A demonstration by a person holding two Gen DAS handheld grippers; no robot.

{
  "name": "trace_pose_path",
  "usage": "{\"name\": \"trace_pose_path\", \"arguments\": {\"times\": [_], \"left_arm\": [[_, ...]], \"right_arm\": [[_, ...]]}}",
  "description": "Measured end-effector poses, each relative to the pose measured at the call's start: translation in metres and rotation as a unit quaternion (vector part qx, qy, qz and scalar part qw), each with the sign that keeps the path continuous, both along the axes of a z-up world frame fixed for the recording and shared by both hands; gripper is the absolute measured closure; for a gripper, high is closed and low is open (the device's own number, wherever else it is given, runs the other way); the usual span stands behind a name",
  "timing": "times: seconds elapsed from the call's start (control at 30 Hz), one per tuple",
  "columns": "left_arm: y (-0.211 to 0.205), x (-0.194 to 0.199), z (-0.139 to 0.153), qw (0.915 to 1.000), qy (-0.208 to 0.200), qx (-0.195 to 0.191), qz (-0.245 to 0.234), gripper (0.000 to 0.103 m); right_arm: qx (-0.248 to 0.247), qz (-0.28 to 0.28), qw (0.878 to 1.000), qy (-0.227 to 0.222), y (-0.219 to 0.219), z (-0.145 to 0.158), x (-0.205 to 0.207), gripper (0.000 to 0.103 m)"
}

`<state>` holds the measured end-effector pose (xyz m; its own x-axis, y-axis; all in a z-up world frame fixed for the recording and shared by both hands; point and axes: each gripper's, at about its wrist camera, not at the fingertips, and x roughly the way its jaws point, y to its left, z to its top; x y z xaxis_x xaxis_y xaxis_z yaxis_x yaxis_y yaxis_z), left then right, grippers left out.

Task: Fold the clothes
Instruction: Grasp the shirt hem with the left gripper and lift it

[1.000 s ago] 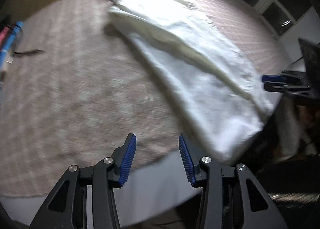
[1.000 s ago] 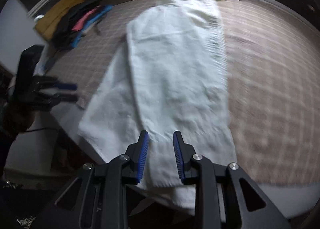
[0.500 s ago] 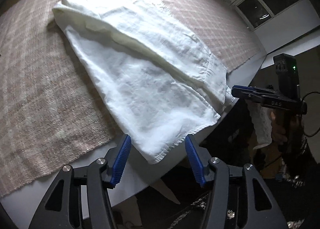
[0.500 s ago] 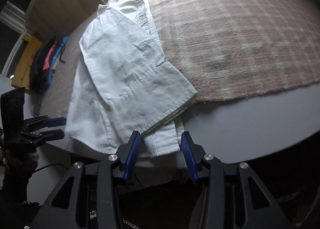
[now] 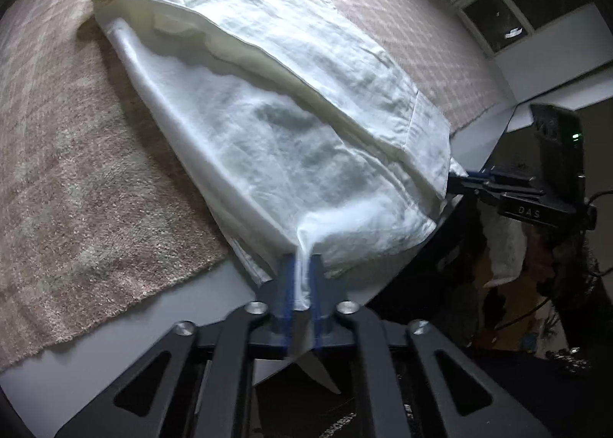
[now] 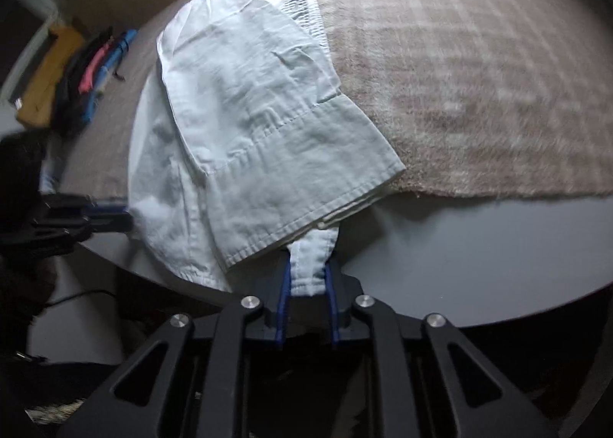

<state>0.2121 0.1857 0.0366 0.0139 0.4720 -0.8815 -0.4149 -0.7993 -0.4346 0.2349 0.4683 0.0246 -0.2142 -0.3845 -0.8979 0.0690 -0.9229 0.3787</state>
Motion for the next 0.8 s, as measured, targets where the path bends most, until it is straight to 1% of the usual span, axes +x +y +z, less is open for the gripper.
{"name": "trace_pose_path", "arguments": {"times": [0.1, 0.2, 0.3, 0.33, 0.4, 0.43, 0.5, 0.57, 0.63, 0.67, 0.73, 0.8], "left_arm": [[-0.005, 0.001, 0.007, 0.9999, 0.002, 0.015, 0.008, 0.1], [-0.015, -0.001, 0.017, 0.9988, -0.005, 0.039, 0.031, 0.101], [-0.025, -0.004, 0.028, 0.9963, -0.013, 0.067, 0.053, 0.101], [-0.026, -0.005, 0.031, 0.9962, -0.011, 0.069, 0.052, 0.101], [-0.021, -0.003, 0.031, 0.9979, -0.002, 0.05, 0.04, 0.1], [-0.02, -0.002, 0.027, 0.9985, -0.006, 0.038, 0.04, 0.098], [-0.027, -0.003, 0.022, 0.9974, -0.025, 0.033, 0.059, 0.085], [-0.037, -0.003, 0.022, 0.9957, -0.023, 0.031, 0.084, 0.077], [-0.037, -0.004, 0.017, 0.9946, -0.028, 0.028, 0.096, 0.076], [-0.036, -0.005, 0.014, 0.9944, -0.03, 0.024, 0.099, 0.073], [-0.029, -0.005, 0.006, 0.9947, -0.033, -0.005, 0.098, 0.073], [-0.024, -0.003, -0.003, 0.9936, -0.04, -0.026, 0.103, 0.073]], "right_arm": [[-0.068, -0.03, 0.997, -0.009, 0.018, 0.002, -0.001, 0.09], [-0.124, -0.053, 0.991, 0.003, 0.033, 0.015, -0.004, 0.09], [-0.169, -0.067, 0.983, 0.011, 0.04, 0.028, -0.009, 0.09], [-0.174, -0.067, 0.982, 0.012, 0.039, 0.031, -0.01, 0.09], [-0.164, -0.057, 0.985, 0.013, 0.032, 0.033, -0.014, 0.09], [-0.158, -0.052, 0.986, 0.013, 0.029, 0.034, -0.016, 0.09], [-0.137, -0.041, 0.99, 0.004, 0.027, 0.03, -0.018, 0.09], [-0.121, -0.033, 0.992, -0.005, 0.028, 0.027, -0.015, 0.09], [-0.113, -0.03, 0.993, -0.014, 0.03, 0.02, -0.014, 0.09], [-0.111, -0.029, 0.993, -0.017, 0.031, 0.018, -0.012, 0.09], [-0.102, -0.022, 0.994, -0.017, 0.031, 0.016, -0.008, 0.09], [-0.09, -0.012, 0.996, -0.014, 0.03, 0.014, -0.006, 0.09]]}}
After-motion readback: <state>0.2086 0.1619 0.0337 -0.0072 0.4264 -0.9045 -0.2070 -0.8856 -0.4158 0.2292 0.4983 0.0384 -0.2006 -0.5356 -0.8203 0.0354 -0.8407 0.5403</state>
